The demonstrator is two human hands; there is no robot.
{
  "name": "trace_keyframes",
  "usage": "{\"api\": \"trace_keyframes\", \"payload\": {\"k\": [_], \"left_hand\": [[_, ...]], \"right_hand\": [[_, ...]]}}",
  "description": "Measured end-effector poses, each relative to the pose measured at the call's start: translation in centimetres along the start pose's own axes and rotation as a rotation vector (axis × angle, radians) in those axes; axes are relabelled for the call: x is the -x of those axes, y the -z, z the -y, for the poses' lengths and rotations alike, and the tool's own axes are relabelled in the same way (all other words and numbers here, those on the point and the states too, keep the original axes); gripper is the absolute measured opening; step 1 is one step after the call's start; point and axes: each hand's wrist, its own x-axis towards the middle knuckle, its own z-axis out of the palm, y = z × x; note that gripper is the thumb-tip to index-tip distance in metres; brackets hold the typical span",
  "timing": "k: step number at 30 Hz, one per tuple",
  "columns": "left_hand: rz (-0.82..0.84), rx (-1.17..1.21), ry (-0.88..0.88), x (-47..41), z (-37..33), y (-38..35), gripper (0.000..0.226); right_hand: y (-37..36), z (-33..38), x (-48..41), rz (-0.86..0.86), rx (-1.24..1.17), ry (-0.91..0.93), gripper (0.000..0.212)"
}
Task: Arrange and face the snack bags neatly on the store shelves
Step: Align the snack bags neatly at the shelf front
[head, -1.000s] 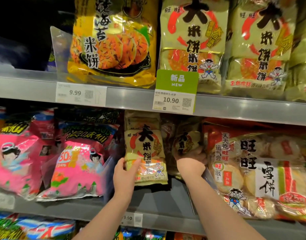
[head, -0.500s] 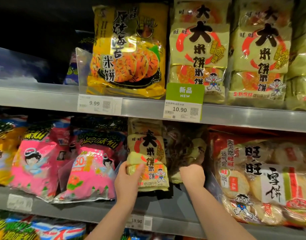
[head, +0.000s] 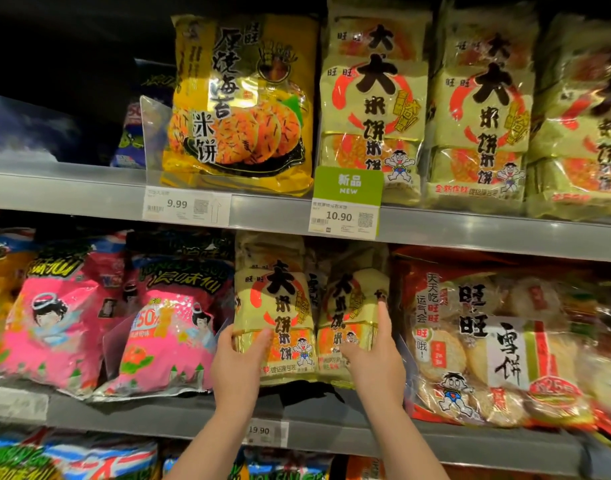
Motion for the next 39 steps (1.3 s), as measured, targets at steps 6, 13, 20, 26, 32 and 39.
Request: {"api": "trace_keyframes", "payload": {"k": [6,13,20,26,32,39], "left_hand": [[0.035,-0.023,0.009,1.1,0.6,0.4,0.047],[0.064,-0.118,0.167,2.6,-3.0,1.6,0.037],[0.112,-0.158,0.345,7.0,-11.1,6.0,0.032],[0.123,-0.182,0.484,12.1,-18.2,10.6,0.028],[0.193,-0.186,0.508,17.6,-23.0,15.2,0.032],[0.290,-0.192,0.470,20.9,-31.0,19.3,0.043]], "right_hand": [[0.4,-0.2,1.2,0.070,0.008,0.088,0.096],[2.4,2.0,2.7,0.180,0.077,-0.077,0.091],[7.6,8.5,6.6,0.352,0.077,-0.394,0.093],[14.1,12.4,12.7,0.380,-0.093,-0.423,0.073],[19.0,16.4,18.7,0.365,-0.168,-0.527,0.079],[25.4,21.5,25.6,0.229,-0.257,-0.485,0.081]]}}
